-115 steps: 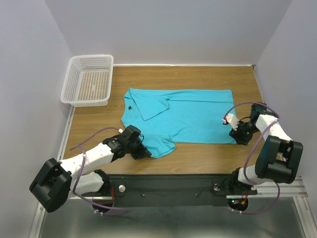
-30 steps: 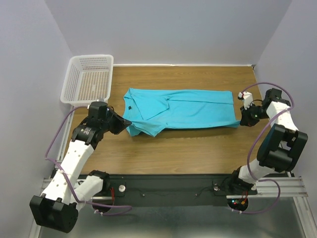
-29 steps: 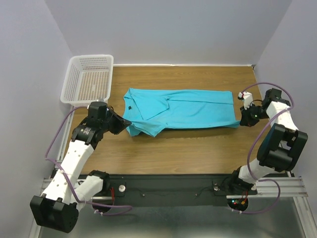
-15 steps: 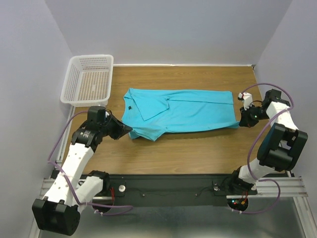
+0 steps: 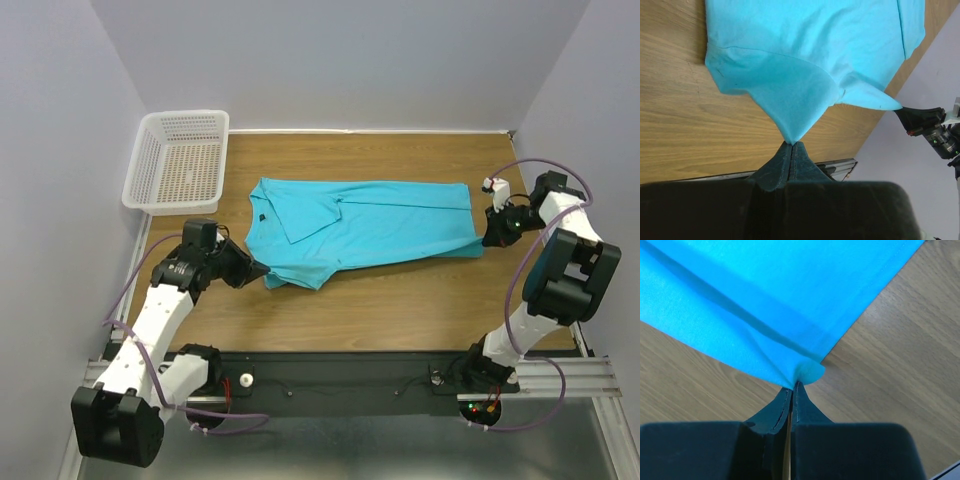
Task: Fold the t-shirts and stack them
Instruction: Fold the tshirt
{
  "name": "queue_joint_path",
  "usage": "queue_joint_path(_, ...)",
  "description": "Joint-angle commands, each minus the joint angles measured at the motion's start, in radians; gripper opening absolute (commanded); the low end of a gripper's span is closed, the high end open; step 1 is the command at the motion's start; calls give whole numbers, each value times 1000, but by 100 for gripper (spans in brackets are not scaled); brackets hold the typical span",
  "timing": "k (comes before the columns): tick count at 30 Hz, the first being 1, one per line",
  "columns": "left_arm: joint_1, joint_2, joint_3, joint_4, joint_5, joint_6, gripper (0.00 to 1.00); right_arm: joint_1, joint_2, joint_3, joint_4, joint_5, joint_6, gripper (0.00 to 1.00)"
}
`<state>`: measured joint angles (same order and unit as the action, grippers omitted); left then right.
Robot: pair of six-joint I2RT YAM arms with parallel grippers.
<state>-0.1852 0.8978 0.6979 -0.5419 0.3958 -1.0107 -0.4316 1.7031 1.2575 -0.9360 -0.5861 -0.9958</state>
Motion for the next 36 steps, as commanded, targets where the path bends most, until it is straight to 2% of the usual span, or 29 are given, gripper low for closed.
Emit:
queue_joint_path(1,27,33,35,40,26,-5,0,-7,35,62,-15,-27,9,1)
queue_joint_path(5,62,61,29,74,55,-15,0,-4,64,75,-15,-37,10,1)
queue_joint_path(17,73,144,26,175,71,1,0,8,76,80,-14,-67,2,1)
queue_joint_path(21,73,159,23,203,83,-35,0,16,75,80,-14,-73,0,1)
queue_joint_path(30,104,129,54,140,81,-98,0,30,93,106,-12,-69,9,1)
queue_joint_path(36,122,99,22,141,80,-123,0,42,122,125,-6,-69,34,1)
